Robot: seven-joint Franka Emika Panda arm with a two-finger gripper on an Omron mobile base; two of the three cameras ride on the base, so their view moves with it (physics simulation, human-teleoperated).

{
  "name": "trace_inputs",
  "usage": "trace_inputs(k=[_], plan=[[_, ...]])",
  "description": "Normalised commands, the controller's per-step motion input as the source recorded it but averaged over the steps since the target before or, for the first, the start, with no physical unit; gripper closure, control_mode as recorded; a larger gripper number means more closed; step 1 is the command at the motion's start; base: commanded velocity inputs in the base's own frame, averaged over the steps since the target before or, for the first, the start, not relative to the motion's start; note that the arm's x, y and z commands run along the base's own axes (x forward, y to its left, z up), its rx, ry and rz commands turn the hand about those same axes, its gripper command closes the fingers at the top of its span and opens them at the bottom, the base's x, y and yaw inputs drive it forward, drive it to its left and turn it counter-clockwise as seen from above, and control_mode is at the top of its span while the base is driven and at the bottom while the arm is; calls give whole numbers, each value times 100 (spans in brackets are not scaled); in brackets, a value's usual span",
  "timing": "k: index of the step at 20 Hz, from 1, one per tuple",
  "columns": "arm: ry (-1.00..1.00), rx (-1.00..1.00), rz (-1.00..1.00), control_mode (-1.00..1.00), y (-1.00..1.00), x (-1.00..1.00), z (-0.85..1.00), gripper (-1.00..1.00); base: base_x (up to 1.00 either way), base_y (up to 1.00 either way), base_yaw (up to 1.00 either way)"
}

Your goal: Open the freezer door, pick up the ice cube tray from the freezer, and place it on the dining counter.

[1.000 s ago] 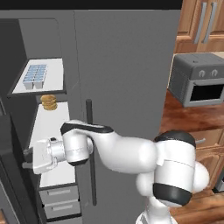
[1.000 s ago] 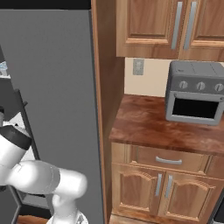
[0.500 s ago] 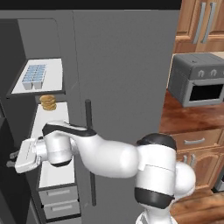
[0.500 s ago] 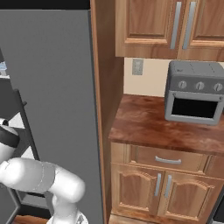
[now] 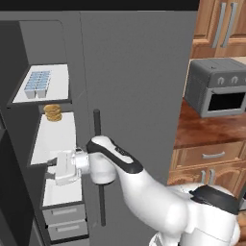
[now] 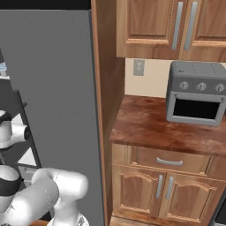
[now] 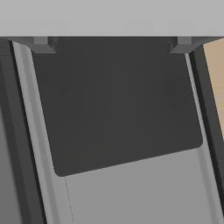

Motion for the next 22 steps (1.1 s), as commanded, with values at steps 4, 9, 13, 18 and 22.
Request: trace_inputs(k=[4, 9, 13, 18, 22], plan=[[8, 1, -6, -100, -100, -21, 6, -100, 0, 0, 0], [9, 0, -8, -100, -100, -13, 1, -100, 0, 0, 0], [14, 0, -13, -100, -100, -32, 1, -100, 0, 0, 0], [19, 0, -21, -100, -99, -27, 17, -100, 0, 0, 0], [14, -6, -25, -100, -89, -31, 55, -100, 0, 0, 0]])
